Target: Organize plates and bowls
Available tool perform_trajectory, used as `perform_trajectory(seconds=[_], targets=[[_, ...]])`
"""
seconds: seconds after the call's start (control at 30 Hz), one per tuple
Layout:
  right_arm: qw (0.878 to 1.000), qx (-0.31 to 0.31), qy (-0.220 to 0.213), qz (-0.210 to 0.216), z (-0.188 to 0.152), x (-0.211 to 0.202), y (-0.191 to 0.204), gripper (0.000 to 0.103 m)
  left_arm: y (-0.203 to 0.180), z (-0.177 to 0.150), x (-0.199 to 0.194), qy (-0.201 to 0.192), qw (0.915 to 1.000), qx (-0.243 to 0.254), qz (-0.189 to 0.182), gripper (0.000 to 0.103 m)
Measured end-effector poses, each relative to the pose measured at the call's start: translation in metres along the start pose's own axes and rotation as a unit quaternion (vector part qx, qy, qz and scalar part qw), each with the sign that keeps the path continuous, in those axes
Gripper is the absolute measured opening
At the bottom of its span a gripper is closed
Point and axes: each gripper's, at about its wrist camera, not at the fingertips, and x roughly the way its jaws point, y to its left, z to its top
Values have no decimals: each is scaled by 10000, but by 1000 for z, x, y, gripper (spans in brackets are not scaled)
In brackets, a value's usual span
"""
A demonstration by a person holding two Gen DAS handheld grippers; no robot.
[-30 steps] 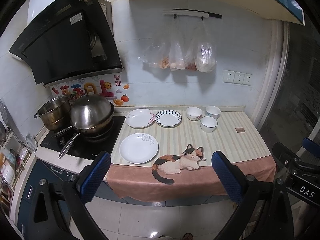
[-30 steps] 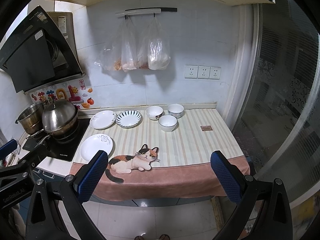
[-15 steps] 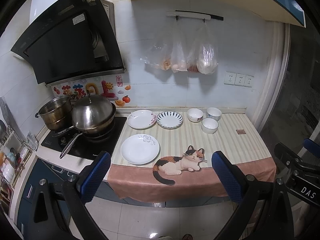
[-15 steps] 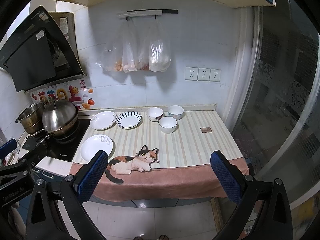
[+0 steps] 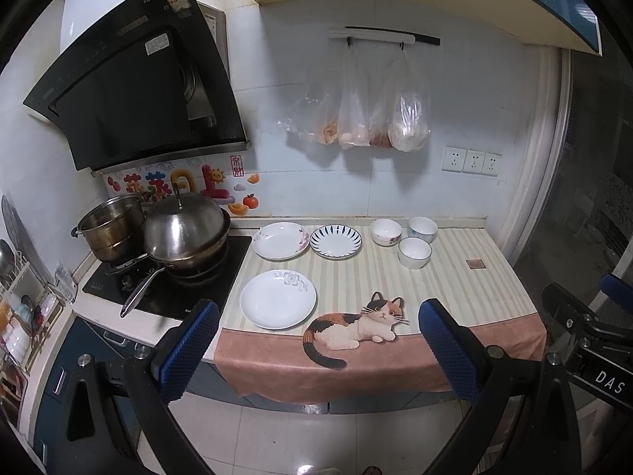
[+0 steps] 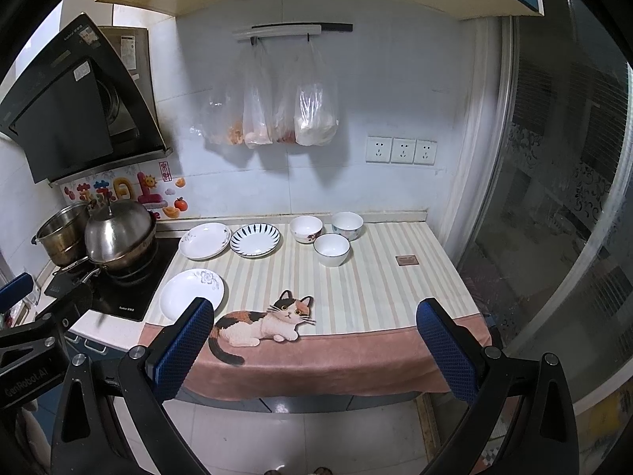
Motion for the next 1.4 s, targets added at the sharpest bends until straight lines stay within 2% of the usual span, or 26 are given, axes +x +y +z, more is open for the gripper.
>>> perform_trajectory(seconds=[0.63,0.73,0.83,0.97,1.1,1.27,1.4], targets=[[10000,32,-34,19,-1,-6,0,103,0,-3,-2,19,10000,18,-9,103],[10000,79,5,53,-3,0,4,103,8,-3,7,99,9999,-7,-54,103],[9994,221,51,259,-5,15,11,103,22,-4,29,213,9997,-94,-46,103],[9974,308,216,613,-14,57,27,103,51,-9,77,416,9985,-274,247,103],[9916,403,792,940,-22,124,48,103,79,-15,138,879,9941,-439,461,103],[9810,368,1448,1236,-30,225,82,103,113,-28,230,1584,9834,-574,676,103],[9673,237,2029,1505,-40,323,110,103,137,-40,307,2161,9699,-712,869,101]])
